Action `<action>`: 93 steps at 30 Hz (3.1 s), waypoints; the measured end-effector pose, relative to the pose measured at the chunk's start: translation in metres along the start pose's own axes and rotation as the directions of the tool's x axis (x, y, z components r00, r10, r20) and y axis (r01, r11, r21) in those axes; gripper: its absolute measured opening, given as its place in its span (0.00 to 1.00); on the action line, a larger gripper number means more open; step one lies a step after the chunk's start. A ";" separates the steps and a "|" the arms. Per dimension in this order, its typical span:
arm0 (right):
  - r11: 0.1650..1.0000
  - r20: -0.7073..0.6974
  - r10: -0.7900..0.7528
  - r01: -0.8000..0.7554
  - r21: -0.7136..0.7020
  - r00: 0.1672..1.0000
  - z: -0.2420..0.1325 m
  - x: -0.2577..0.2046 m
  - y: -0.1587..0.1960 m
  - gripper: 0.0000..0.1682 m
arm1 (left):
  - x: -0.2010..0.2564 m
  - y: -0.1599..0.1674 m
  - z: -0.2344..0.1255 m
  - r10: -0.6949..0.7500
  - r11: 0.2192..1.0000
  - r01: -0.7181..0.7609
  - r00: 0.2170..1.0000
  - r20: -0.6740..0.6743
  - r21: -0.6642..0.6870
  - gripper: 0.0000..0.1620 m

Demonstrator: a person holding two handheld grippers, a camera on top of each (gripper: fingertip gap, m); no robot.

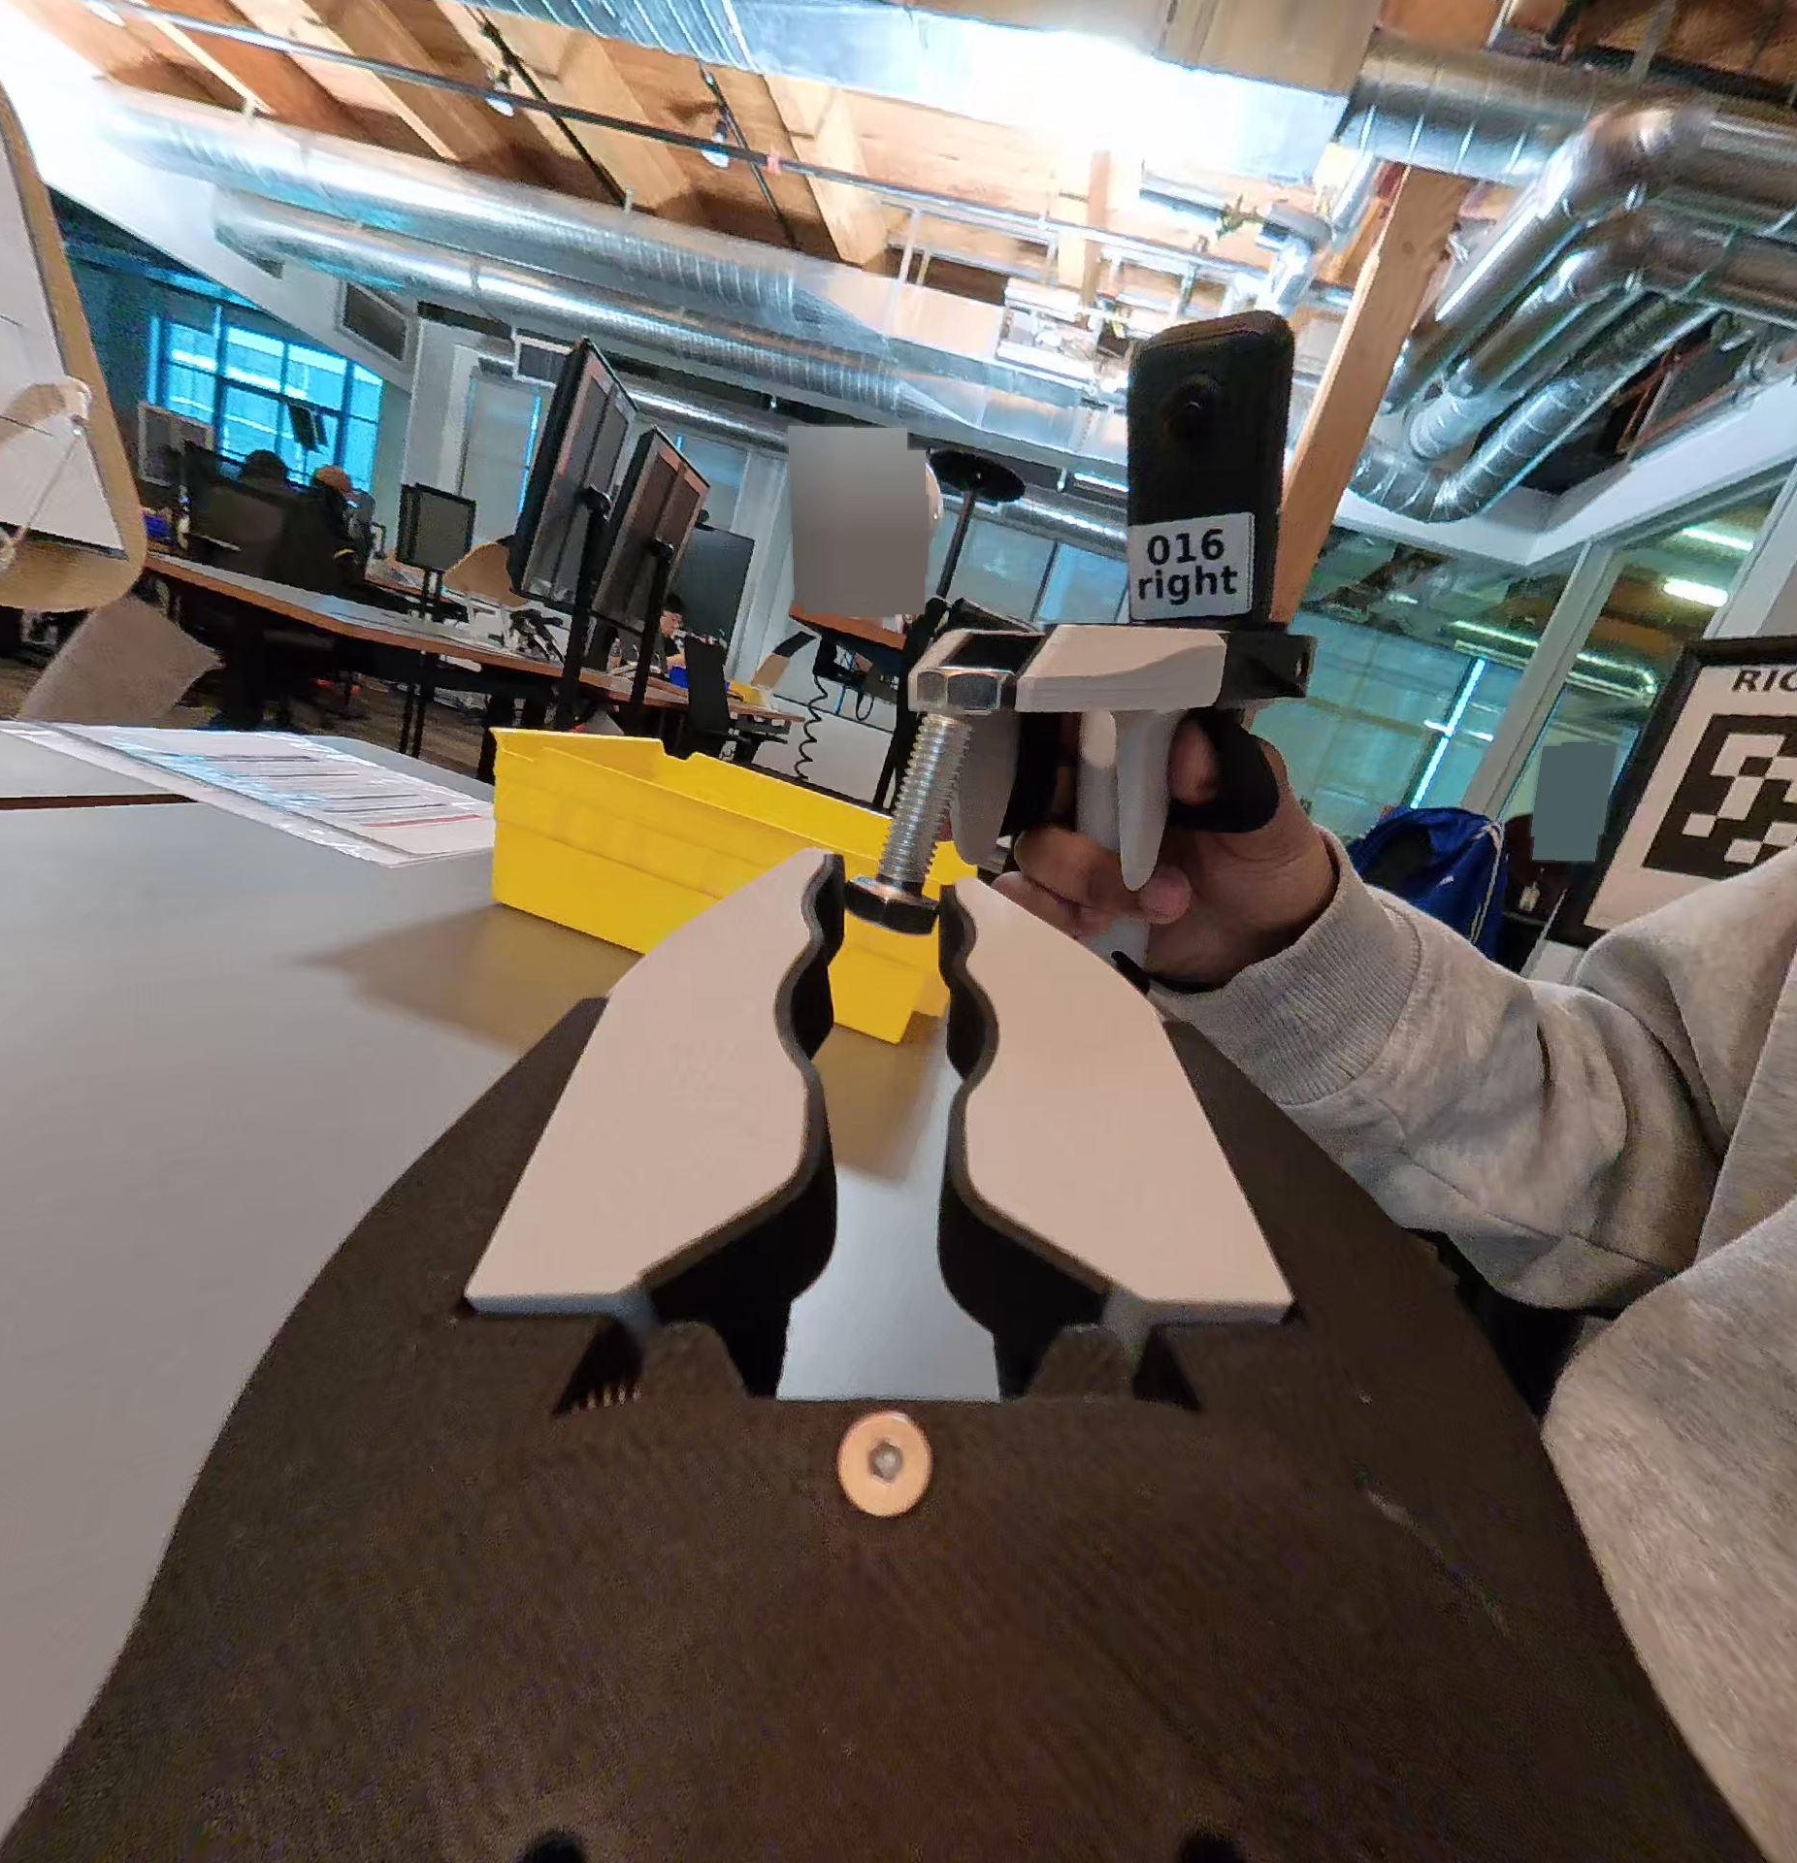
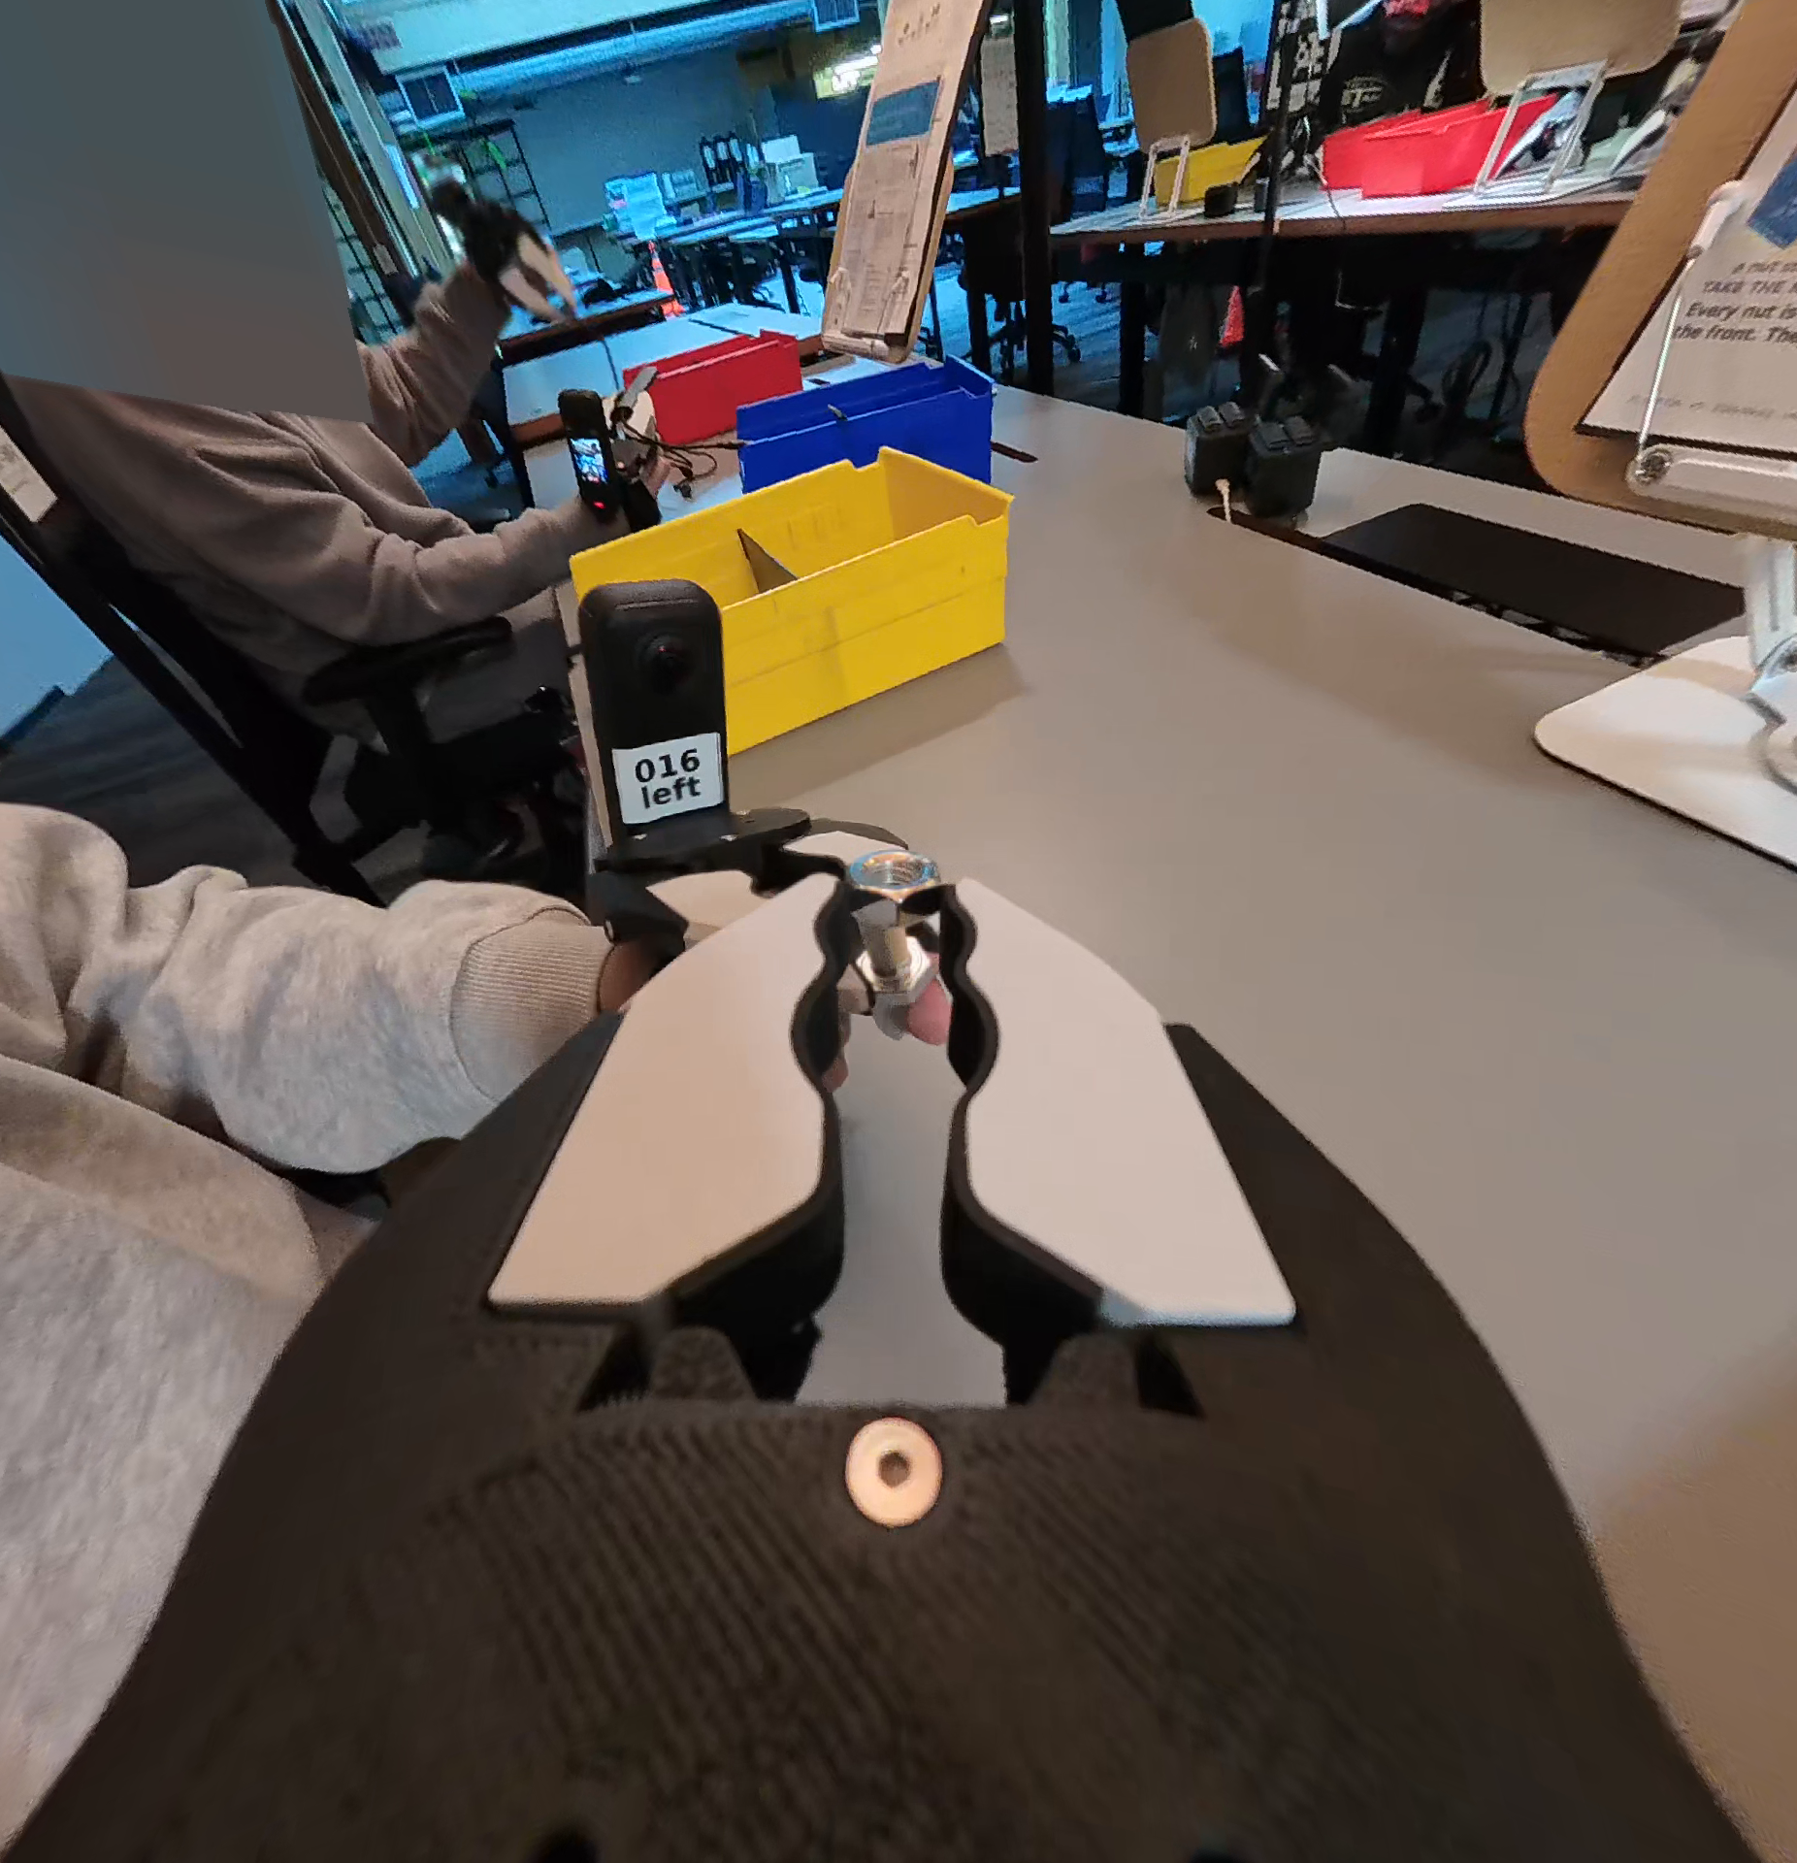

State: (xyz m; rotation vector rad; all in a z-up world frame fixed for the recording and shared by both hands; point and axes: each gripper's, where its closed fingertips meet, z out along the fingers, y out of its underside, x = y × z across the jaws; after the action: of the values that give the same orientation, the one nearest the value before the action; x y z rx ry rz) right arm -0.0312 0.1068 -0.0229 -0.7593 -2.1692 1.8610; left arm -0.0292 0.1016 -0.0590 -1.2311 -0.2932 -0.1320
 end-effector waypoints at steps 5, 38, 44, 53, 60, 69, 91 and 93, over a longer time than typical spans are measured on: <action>0.999 0.041 0.026 -0.028 0.029 0.999 0.001 -0.002 0.001 0.10 | 0.003 0.005 0.002 0.001 1.000 -0.001 1.000 -0.019 -0.022 0.11; 0.974 -0.053 -0.178 0.184 0.136 0.983 0.012 -0.008 0.005 0.10 | 0.005 0.003 0.002 -0.063 0.998 0.063 0.997 -0.048 -0.006 0.11; 0.974 -0.060 -0.174 0.181 0.136 0.983 0.012 -0.008 0.005 0.10 | 0.005 0.003 0.002 -0.061 0.998 0.061 0.997 -0.045 -0.009 0.11; 0.971 -0.049 -0.167 0.173 0.165 0.985 0.013 -0.008 0.004 0.22 | 0.002 0.002 0.000 -0.064 0.998 0.064 0.997 -0.034 -0.003 0.11; 0.962 -0.015 -0.200 0.199 0.185 0.980 0.010 -0.016 0.002 0.17 | 0.000 0.000 -0.001 -0.074 0.997 0.074 0.997 -0.027 0.003 0.11; 0.958 -0.033 -0.173 0.175 0.225 0.984 0.006 -0.011 -0.003 0.23 | 0.000 0.002 0.000 -0.068 0.998 0.068 0.997 -0.027 -0.007 0.11; 0.943 -0.089 -0.241 0.255 0.216 0.966 0.007 -0.009 0.001 0.21 | 0.003 0.008 0.002 -0.050 0.998 0.048 0.998 -0.032 -0.041 0.11; 0.941 -0.090 -0.254 0.267 0.206 0.963 0.009 -0.011 0.003 0.22 | 0.002 0.007 0.002 -0.050 0.998 0.049 0.998 -0.031 -0.040 0.11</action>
State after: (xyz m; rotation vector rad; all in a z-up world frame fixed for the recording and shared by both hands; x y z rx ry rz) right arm -0.0253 0.0941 -0.0254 -0.4545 -1.8818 1.8672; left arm -0.0253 0.1060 -0.0643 -1.2596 -0.2946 -0.2010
